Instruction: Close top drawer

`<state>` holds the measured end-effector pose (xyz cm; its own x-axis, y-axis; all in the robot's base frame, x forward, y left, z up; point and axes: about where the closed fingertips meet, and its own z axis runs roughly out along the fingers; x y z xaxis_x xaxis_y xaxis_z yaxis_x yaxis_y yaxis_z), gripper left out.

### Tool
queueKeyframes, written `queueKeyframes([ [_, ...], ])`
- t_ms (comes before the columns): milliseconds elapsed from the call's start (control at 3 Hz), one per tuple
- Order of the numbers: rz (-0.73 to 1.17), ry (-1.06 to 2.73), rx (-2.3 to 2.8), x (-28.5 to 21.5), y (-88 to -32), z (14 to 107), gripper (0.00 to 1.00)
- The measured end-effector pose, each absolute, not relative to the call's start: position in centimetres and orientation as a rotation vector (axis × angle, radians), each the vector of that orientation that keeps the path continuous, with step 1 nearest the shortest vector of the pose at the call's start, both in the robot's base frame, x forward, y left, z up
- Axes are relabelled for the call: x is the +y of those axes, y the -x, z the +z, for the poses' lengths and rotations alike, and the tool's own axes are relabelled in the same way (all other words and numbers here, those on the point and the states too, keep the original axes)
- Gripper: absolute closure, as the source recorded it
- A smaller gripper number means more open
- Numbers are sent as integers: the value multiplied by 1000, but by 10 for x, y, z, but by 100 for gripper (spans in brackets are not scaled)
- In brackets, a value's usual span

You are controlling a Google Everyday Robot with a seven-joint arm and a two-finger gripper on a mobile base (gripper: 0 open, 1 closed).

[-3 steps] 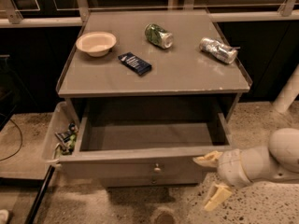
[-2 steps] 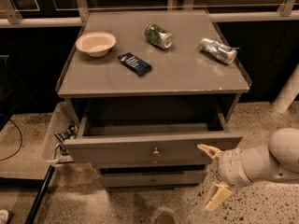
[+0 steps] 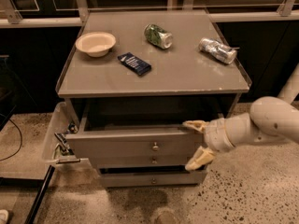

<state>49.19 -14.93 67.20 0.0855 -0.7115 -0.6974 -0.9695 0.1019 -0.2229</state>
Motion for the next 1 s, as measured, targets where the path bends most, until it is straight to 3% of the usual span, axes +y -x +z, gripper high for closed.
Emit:
queueKeyframes([
  [333, 420, 1695, 1707, -156, -557, 670, 43],
  [667, 408, 1645, 1764, -179, -584, 663, 65],
  [1000, 403, 1639, 1769, -180, -586, 663, 63],
])
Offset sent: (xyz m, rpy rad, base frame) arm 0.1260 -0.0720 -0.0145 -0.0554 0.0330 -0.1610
